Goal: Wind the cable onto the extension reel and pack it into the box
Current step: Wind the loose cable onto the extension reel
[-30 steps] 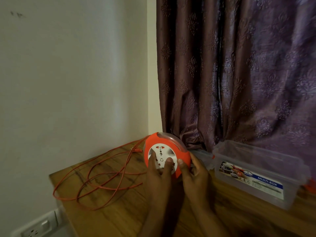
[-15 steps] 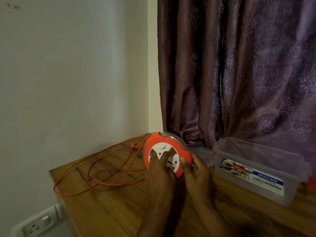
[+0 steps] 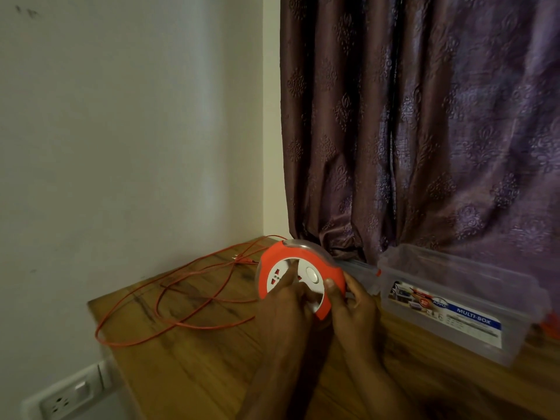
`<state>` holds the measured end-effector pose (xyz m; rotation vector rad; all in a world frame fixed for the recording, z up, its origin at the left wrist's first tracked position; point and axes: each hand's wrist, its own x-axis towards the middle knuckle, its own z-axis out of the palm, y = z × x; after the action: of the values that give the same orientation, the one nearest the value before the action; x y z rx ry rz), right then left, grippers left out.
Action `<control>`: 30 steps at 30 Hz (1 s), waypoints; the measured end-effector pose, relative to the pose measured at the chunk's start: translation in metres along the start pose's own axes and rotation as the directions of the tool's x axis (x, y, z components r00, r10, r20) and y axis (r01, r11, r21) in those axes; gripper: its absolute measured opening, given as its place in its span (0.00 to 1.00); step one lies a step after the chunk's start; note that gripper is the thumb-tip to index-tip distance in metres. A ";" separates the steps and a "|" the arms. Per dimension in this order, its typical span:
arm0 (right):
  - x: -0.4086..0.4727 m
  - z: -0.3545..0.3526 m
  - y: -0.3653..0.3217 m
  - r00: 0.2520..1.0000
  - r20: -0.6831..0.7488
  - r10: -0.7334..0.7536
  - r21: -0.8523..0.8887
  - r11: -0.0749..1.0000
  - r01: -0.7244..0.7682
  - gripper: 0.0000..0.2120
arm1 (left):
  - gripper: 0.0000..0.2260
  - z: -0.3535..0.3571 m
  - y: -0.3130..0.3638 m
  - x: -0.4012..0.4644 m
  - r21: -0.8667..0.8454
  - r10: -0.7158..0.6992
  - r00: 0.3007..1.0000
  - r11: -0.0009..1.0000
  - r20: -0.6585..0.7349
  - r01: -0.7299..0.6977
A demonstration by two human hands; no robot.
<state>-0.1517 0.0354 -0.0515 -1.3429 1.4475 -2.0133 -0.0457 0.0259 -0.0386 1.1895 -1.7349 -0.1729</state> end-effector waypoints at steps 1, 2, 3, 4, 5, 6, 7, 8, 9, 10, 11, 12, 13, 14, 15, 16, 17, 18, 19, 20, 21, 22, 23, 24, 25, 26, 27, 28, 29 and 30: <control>0.001 -0.001 0.000 1.000 -0.003 0.000 -0.008 1.000 0.000 0.18 | 0.08 0.000 0.000 0.000 0.003 0.008 1.000 1.000 0.010 -0.008; 0.002 -0.002 0.000 1.000 -0.003 0.002 -0.013 1.000 -0.002 0.19 | 0.08 0.001 0.000 0.000 0.004 0.014 1.000 1.000 0.025 -0.014; 0.003 -0.002 0.000 1.000 -0.002 0.007 -0.014 1.000 -0.007 0.19 | 0.08 0.001 0.000 0.000 0.001 0.018 0.999 1.000 0.036 -0.019; 0.004 -0.002 0.000 1.000 -0.001 0.014 -0.014 1.000 -0.014 0.20 | 0.08 0.001 0.000 -0.002 -0.013 0.026 0.999 1.000 0.030 -0.026; 0.005 -0.003 -0.001 1.000 -0.005 0.019 -0.013 1.000 -0.019 0.19 | 0.08 0.001 0.001 -0.003 -0.044 0.036 0.999 0.998 -0.004 -0.036; 0.005 -0.003 -0.003 1.000 -0.015 0.023 -0.008 1.000 -0.023 0.18 | 0.08 0.002 0.002 -0.004 -0.090 0.038 0.997 0.995 -0.066 -0.044; 0.006 -0.004 -0.004 0.999 -0.028 0.025 0.000 1.000 -0.025 0.16 | 0.09 0.002 0.002 -0.005 -0.135 0.023 0.990 0.990 -0.140 -0.042; 0.007 -0.005 -0.006 0.999 -0.039 0.026 0.014 1.000 -0.026 0.15 | 0.09 0.002 0.002 -0.006 -0.167 -0.011 0.979 0.986 -0.202 -0.023; 0.008 -0.006 -0.007 0.998 -0.047 0.029 0.031 0.999 -0.028 0.14 | 0.10 0.001 0.002 -0.006 -0.183 -0.058 0.972 0.983 -0.230 0.016; 0.009 -0.007 -0.008 0.998 -0.055 0.034 0.040 0.999 -0.032 0.14 | 0.12 0.000 0.002 -0.005 -0.186 -0.109 0.971 0.980 -0.214 0.069; 0.009 -0.009 -0.008 0.997 -0.065 0.036 0.041 0.999 -0.034 0.14 | 0.15 0.001 0.001 -0.005 -0.172 -0.146 0.974 0.978 -0.174 0.116; 0.009 -0.009 -0.008 0.997 -0.076 0.032 0.037 0.999 -0.029 0.15 | 0.18 0.003 0.000 -0.006 -0.146 -0.156 0.978 0.980 -0.136 0.136; 0.009 -0.009 -0.008 0.996 -0.085 0.024 0.029 0.999 -0.022 0.15 | 0.21 0.004 0.000 -0.008 -0.119 -0.149 0.983 0.983 -0.104 0.137; 0.008 -0.008 -0.008 0.996 -0.089 0.015 0.018 1.000 -0.013 0.15 | 0.23 0.005 -0.001 -0.009 -0.097 -0.139 0.988 0.987 -0.072 0.132; 0.007 -0.006 -0.007 0.996 -0.090 0.006 0.005 1.000 -0.005 0.16 | 0.25 0.006 -0.001 -0.009 -0.074 -0.136 0.990 0.988 -0.041 0.133; 0.005 -0.004 -0.006 0.996 -0.093 0.001 -0.007 1.000 -0.001 0.17 | 0.27 0.006 -0.002 -0.009 -0.048 -0.144 0.990 0.989 -0.015 0.143; 0.004 -0.003 -0.006 0.995 -0.095 0.000 -0.019 1.000 -0.002 0.18 | 0.28 0.006 -0.003 -0.009 -0.021 -0.154 0.988 0.988 0.001 0.154; 0.003 -0.001 -0.005 0.995 -0.095 0.002 -0.031 1.000 -0.005 0.18 | 0.29 0.007 -0.003 -0.008 -0.004 -0.162 0.987 0.987 0.010 0.162; 0.002 0.000 -0.005 0.996 -0.090 0.001 -0.039 0.999 -0.004 0.19 | 0.30 0.006 -0.003 -0.007 -0.004 -0.166 0.986 0.986 0.011 0.166; 0.002 0.001 -0.005 0.996 -0.084 -0.001 -0.039 0.999 -0.002 0.19 | 0.30 0.006 -0.002 -0.006 -0.016 -0.168 0.986 0.986 0.009 0.168; 0.002 0.001 -0.005 0.997 -0.080 -0.002 -0.036 0.999 -0.001 0.19 | 0.30 0.005 -0.001 -0.005 -0.032 -0.167 0.986 0.985 0.008 0.168; 0.002 0.002 -0.005 0.997 -0.076 -0.001 -0.036 0.999 -0.001 0.19 | 0.30 0.004 -0.001 -0.005 -0.048 -0.165 0.986 0.985 0.013 0.165; 0.002 0.002 -0.006 0.998 -0.068 0.002 -0.035 0.999 -0.005 0.19 | 0.30 0.004 -0.001 -0.004 -0.063 -0.160 0.987 0.985 0.022 0.161; 0.002 0.002 -0.006 0.998 -0.056 0.007 -0.030 1.000 -0.009 0.19 | 0.30 0.003 -0.002 -0.004 -0.074 -0.154 0.988 0.985 0.028 0.156; 0.002 0.002 -0.005 0.999 -0.045 0.010 -0.022 1.000 -0.011 0.19 | 0.30 0.003 -0.002 -0.004 -0.082 -0.150 0.988 0.985 0.030 0.152; 0.002 0.003 -0.005 0.999 -0.039 0.012 -0.015 1.000 -0.013 0.19 | 0.29 0.003 -0.002 -0.004 -0.087 -0.150 0.988 0.985 0.030 0.152; 0.002 0.003 -0.006 0.999 -0.036 0.013 -0.008 1.000 -0.014 0.19 | 0.28 0.004 -0.002 -0.004 -0.091 -0.152 0.988 0.984 0.028 0.154; 0.002 0.002 -0.007 0.999 -0.036 0.015 0.005 1.000 -0.014 0.19 | 0.28 0.004 -0.002 -0.005 -0.095 -0.158 0.987 0.983 0.027 0.160; 0.001 0.002 -0.007 0.999 -0.034 0.017 0.020 1.000 -0.016 0.18 | 0.27 0.005 -0.002 -0.005 -0.097 -0.162 0.986 0.982 0.031 0.164; 0.001 0.002 -0.008 0.999 -0.028 0.021 0.034 0.999 -0.020 0.18 | 0.26 0.005 -0.002 -0.005 -0.096 -0.157 0.987 0.982 0.038 0.160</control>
<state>-0.1486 0.0369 -0.0435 -1.2857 1.4277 -2.0427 -0.0481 0.0268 -0.0459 1.2579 -1.6381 -0.3699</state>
